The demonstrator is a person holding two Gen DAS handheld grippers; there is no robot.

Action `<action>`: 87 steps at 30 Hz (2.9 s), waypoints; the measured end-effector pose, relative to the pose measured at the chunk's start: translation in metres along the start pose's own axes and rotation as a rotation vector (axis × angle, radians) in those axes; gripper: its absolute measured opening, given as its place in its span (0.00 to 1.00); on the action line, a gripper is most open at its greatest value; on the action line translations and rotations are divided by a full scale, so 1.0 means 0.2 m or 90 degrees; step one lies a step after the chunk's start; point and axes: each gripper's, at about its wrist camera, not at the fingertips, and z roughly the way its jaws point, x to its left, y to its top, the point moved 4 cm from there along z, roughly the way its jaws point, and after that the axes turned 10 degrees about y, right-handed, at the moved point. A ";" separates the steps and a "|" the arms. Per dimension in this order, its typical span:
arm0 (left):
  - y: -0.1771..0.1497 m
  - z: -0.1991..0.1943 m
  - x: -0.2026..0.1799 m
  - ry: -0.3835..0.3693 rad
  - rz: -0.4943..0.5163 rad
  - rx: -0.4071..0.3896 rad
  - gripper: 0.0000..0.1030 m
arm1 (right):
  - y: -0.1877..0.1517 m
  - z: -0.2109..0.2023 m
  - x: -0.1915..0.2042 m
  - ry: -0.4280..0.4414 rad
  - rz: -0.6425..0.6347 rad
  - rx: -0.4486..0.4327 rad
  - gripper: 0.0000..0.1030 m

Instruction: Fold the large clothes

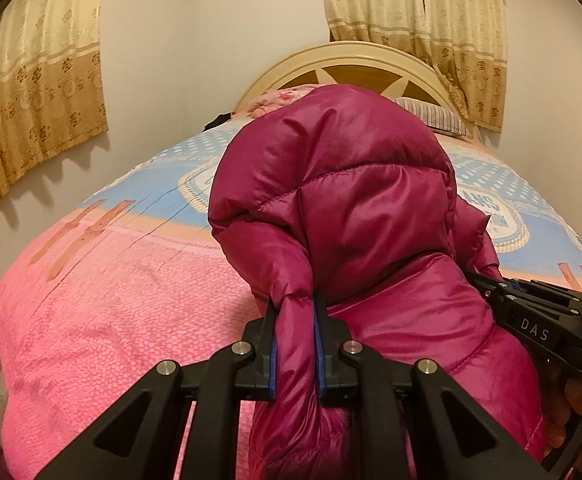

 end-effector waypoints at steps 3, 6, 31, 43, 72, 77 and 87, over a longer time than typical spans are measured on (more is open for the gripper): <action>0.00 0.03 0.04 0.008 -0.008 0.005 0.13 | 0.01 0.05 0.03 0.005 -0.008 0.011 0.15; -0.01 0.07 0.07 0.013 -0.014 0.014 0.13 | 0.02 0.10 0.05 0.007 -0.015 0.020 0.15; -0.12 0.23 0.10 0.041 -0.005 0.054 0.18 | -0.04 0.33 0.04 0.005 -0.005 0.073 0.16; -0.15 0.26 0.08 0.045 -0.009 0.063 0.25 | -0.07 0.37 0.02 -0.001 0.004 0.083 0.16; -0.08 -0.16 0.18 0.066 -0.036 0.003 0.64 | -0.01 0.07 0.09 -0.031 -0.004 0.030 0.67; -0.04 -0.40 0.25 0.069 -0.047 -0.042 0.65 | -0.01 -0.21 0.25 -0.025 -0.044 -0.022 0.71; 0.00 -0.66 0.28 0.060 -0.064 -0.103 0.70 | -0.03 -0.45 0.43 -0.022 -0.077 -0.080 0.75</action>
